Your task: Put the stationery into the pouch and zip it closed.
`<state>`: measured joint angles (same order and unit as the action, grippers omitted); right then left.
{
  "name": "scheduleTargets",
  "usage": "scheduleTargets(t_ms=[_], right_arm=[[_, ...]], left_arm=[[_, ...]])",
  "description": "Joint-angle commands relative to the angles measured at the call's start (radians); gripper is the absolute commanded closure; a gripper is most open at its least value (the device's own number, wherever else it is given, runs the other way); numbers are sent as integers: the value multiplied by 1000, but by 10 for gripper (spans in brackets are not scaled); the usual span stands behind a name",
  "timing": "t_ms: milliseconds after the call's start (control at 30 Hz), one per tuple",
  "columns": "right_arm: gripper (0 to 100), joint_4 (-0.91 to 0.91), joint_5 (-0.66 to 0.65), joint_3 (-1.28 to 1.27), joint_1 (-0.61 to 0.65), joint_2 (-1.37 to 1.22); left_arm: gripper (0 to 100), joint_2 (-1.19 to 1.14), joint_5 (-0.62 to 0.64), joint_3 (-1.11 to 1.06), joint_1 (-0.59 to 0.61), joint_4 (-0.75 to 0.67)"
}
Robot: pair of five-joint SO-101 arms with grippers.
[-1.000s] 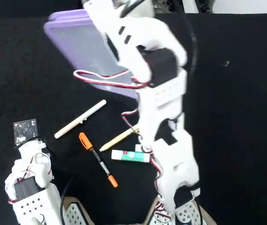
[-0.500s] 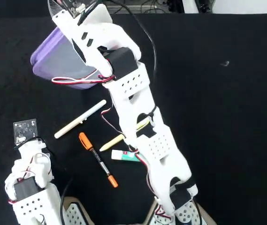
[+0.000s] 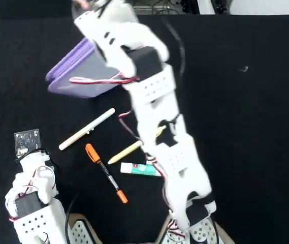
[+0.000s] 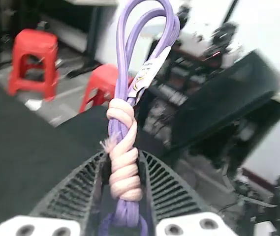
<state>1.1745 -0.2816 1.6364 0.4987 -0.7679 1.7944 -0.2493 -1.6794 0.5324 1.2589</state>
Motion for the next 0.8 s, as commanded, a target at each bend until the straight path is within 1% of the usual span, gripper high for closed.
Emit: scheduleTargets(t_ms=[0,267,533,633,767], right_arm=[[987,2,9,36,-98,170],[987,-23,9,36,-285,298],[987,-37,9,33,-488,312],[987,-5,9,4,-522,312],[987,29,8,-76,-522,312]], left_arm=[[970,-2,11,-22,4,2],[970,-2,11,-22,4,2],[970,-2,11,-22,4,2],[970,-2,11,-22,4,2],[970,-2,11,-22,4,2]])
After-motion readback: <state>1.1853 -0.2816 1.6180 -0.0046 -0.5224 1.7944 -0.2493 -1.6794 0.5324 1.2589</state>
